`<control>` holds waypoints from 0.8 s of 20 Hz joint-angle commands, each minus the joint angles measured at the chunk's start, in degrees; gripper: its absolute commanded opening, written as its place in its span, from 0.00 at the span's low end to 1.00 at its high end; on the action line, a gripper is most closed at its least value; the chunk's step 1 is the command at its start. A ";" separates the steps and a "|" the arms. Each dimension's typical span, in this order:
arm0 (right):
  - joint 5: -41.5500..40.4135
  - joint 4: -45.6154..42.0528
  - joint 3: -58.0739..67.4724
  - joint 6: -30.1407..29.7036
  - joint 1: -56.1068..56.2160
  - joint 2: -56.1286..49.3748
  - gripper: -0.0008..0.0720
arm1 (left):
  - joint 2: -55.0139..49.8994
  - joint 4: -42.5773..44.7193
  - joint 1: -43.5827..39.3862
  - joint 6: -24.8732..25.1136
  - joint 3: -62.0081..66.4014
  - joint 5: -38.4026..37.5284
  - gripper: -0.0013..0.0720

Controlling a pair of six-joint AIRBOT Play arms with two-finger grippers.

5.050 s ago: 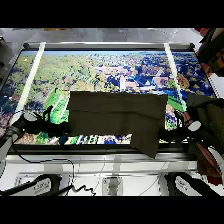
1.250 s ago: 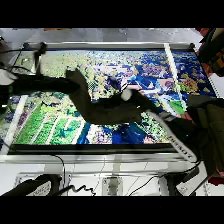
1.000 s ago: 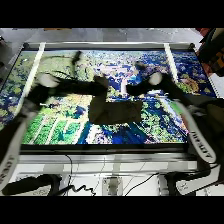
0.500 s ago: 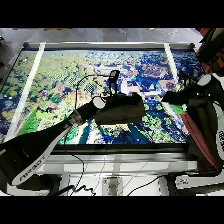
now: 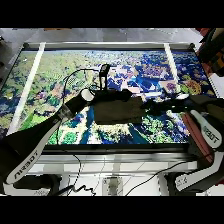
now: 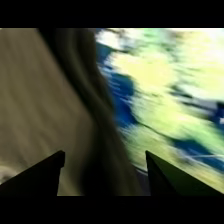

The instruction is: Fold the clothes and pants, and hang the long-sleeved shirts on hangers.

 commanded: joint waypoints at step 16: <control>-2.49 -30.34 19.30 28.63 -20.63 32.72 0.03 | 21.97 22.51 16.57 6.08 0.04 -18.71 0.94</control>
